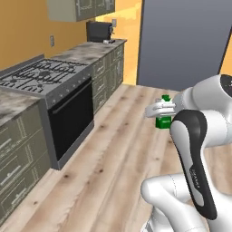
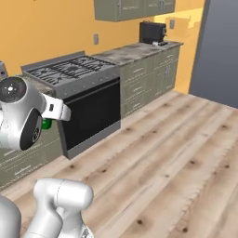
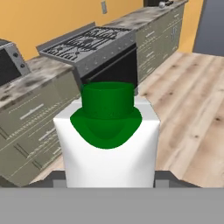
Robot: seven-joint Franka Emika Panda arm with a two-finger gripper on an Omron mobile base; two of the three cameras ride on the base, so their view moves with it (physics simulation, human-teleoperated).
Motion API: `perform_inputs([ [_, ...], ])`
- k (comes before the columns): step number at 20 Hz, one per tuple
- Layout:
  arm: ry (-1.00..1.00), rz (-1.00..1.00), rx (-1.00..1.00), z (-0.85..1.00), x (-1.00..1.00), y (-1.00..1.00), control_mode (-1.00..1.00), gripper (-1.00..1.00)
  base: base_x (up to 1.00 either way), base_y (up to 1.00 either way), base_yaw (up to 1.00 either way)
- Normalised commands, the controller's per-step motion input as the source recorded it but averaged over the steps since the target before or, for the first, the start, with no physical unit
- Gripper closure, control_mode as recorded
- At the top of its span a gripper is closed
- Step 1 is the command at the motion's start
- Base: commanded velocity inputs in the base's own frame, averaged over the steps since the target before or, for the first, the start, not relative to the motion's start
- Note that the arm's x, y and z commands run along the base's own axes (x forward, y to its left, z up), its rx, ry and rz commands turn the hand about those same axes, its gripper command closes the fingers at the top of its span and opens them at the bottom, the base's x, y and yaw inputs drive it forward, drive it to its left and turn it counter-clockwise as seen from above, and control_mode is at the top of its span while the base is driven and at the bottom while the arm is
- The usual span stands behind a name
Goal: Take a sugar cube from the saucer and place it inside the coffee. Then, grab milk from the fridge and place it next to the coffee on the counter to sweeten the coffee.
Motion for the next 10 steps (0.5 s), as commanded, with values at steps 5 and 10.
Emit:
perform_inputs([
  [5,0.0,0.0,0.0,0.0,0.0,0.0,1.0,1.0,1.0,-0.63,0.0],
  [10,0.0,0.0,0.0,0.0,0.0,0.0,1.0,1.0,1.0,-0.54,0.0],
])
